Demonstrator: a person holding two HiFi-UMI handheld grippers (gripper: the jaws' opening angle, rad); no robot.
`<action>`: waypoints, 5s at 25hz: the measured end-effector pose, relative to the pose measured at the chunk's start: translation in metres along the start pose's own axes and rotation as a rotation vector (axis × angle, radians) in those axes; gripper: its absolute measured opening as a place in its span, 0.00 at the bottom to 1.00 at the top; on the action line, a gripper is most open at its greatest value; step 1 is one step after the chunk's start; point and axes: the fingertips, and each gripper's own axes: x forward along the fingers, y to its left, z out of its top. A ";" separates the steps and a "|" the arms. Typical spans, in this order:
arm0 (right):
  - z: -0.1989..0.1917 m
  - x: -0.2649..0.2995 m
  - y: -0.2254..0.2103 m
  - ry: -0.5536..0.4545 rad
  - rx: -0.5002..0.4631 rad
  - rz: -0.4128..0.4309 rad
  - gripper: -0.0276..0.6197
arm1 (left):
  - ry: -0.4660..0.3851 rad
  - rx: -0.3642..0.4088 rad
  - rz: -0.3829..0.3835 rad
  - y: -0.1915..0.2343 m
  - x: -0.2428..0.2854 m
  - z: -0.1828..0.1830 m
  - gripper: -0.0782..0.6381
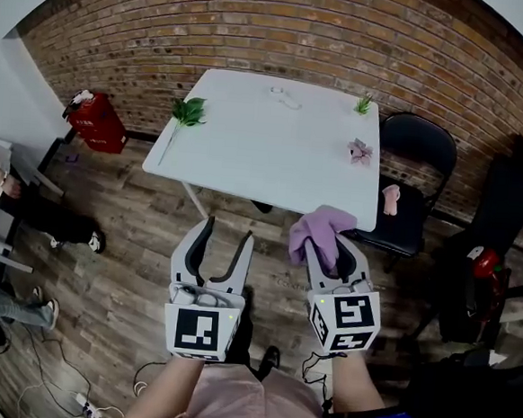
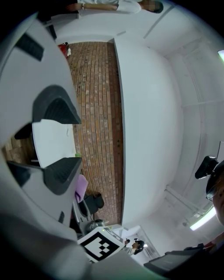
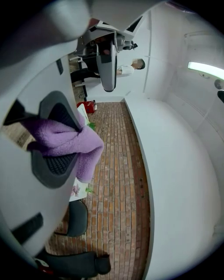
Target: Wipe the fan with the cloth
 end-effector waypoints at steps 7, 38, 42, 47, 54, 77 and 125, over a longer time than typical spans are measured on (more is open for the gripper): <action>0.010 0.100 -0.014 0.038 0.009 -0.012 0.26 | 0.029 -0.006 -0.001 0.062 0.083 -0.022 0.45; 0.079 0.257 -0.089 0.028 0.015 -0.182 0.26 | 0.021 0.014 -0.135 0.145 0.258 -0.029 0.45; 0.072 0.281 -0.110 0.048 0.034 -0.176 0.26 | 0.056 0.020 -0.134 0.147 0.288 -0.041 0.45; 0.061 0.320 -0.142 0.079 0.063 -0.157 0.26 | 0.097 0.037 -0.119 0.149 0.332 -0.054 0.45; 0.067 0.372 -0.188 0.083 0.081 -0.117 0.26 | 0.130 0.049 -0.065 0.152 0.390 -0.054 0.45; 0.044 0.497 -0.265 0.217 0.076 -0.153 0.26 | 0.182 0.031 -0.054 0.193 0.506 -0.079 0.45; -0.055 0.488 -0.230 0.424 0.217 -0.138 0.26 | 0.678 0.115 -0.437 0.112 0.597 -0.285 0.52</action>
